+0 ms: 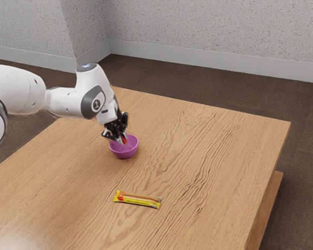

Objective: Take strawberry from the bowl

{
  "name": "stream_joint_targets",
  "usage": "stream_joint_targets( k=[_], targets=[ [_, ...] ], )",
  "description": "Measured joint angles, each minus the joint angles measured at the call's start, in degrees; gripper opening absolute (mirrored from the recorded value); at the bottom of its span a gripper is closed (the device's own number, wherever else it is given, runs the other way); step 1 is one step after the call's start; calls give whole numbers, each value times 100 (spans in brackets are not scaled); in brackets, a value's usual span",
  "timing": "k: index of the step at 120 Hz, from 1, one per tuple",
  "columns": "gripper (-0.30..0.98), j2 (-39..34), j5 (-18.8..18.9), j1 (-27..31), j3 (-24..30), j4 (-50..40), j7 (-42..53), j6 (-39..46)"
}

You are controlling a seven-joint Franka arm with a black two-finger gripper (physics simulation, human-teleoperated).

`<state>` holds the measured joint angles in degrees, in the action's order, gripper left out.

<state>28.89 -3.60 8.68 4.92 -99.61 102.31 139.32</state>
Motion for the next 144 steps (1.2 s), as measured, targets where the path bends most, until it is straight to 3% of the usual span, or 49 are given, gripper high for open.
stream_joint_targets(
  k=[25, 40, 68, 106, 132, 144],
  targets=[
    [4, -1744, 10, -206, -1, -1021, -165, -138],
    [5, -2073, -58, -777, 0, -1041, -284, -333],
    [6, -1809, -335, -1430, 240, -830, -479, -515],
    [5, -378, -396, -1843, 390, 52, -651, -551],
    [44, -235, -396, -1833, 387, 92, -740, -565],
    [53, -834, -372, -1743, 329, -175, -901, -724]
  ],
)
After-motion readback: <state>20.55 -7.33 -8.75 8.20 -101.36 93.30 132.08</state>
